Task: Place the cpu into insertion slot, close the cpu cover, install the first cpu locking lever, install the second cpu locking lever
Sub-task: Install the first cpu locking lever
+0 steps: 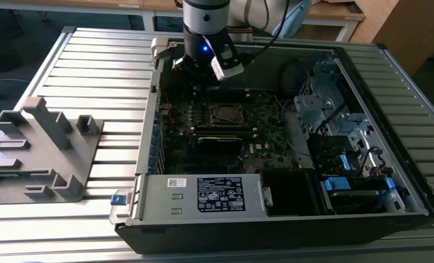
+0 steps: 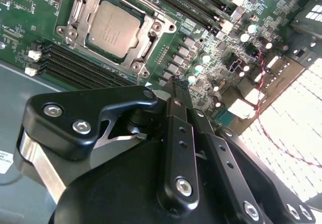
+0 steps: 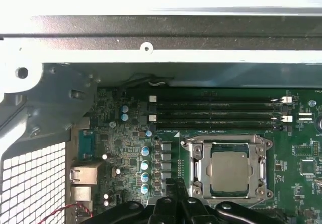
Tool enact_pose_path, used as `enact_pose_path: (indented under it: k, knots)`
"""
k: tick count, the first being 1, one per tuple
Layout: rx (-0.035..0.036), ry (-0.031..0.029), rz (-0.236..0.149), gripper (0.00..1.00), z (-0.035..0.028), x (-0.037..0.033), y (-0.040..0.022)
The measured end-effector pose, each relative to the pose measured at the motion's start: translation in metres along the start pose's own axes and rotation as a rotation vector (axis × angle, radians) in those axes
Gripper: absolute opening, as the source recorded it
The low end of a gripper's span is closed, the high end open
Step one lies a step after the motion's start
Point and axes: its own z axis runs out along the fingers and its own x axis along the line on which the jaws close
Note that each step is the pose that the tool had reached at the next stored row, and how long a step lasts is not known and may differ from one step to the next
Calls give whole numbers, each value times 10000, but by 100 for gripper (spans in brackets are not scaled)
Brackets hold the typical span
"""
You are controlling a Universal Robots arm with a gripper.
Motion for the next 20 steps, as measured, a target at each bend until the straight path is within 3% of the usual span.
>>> enact_pose_path:
  k: [4, 12, 15, 19, 20]
  knots:
    - [0, 0, 0, 11, -44, 0, 2]
    - [-19, 0, 0, 11, -38, 38, 1]
    - [-141, 1, 0, 11, -38, 44, 1]
    - [-397, 4, 3, 11, -38, 48, 2]
    - [-415, 3, 4, 11, -38, 49, 3]
